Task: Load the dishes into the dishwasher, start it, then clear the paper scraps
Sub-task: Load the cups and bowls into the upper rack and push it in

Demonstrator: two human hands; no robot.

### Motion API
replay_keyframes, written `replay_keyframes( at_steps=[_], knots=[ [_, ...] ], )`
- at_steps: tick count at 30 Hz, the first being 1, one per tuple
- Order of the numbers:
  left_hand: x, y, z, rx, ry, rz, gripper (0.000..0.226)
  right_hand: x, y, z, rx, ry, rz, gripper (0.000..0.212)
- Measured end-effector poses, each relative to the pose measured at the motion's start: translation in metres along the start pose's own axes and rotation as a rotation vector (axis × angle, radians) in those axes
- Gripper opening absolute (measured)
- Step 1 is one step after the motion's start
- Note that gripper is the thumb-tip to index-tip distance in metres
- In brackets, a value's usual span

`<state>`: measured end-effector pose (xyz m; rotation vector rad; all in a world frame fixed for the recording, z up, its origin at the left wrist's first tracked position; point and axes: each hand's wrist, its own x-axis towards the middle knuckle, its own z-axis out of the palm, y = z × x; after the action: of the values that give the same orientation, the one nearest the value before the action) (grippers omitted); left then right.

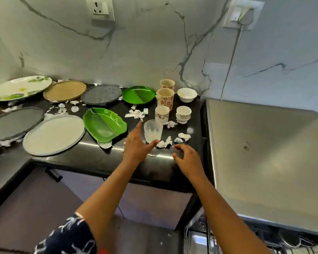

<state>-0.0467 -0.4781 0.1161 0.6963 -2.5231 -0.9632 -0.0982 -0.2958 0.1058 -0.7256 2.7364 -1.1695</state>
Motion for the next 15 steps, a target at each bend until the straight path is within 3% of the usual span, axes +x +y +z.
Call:
replay_keyframes(
  at_steps=[3, 5, 10, 15],
  knots=[
    [0.031, -0.003, 0.013, 0.019, -0.077, -0.018, 0.115, 0.024, 0.003, 0.002, -0.009, 0.026, 0.037, 0.032],
    [0.043, -0.008, 0.022, 0.034, -0.079, -0.017, 0.115, 0.032, 0.006, 0.002, -0.014, 0.038, 0.047, 0.032],
    [0.057, -0.024, 0.034, -0.200, -0.024, -0.033, 0.079, 0.044, 0.008, 0.006, -0.007, 0.062, 0.079, 0.031],
    [0.068, -0.032, 0.010, -0.344, 0.154, -0.017, 0.068, 0.081, -0.010, 0.010, 0.030, 0.105, 0.069, 0.040]
  ],
)
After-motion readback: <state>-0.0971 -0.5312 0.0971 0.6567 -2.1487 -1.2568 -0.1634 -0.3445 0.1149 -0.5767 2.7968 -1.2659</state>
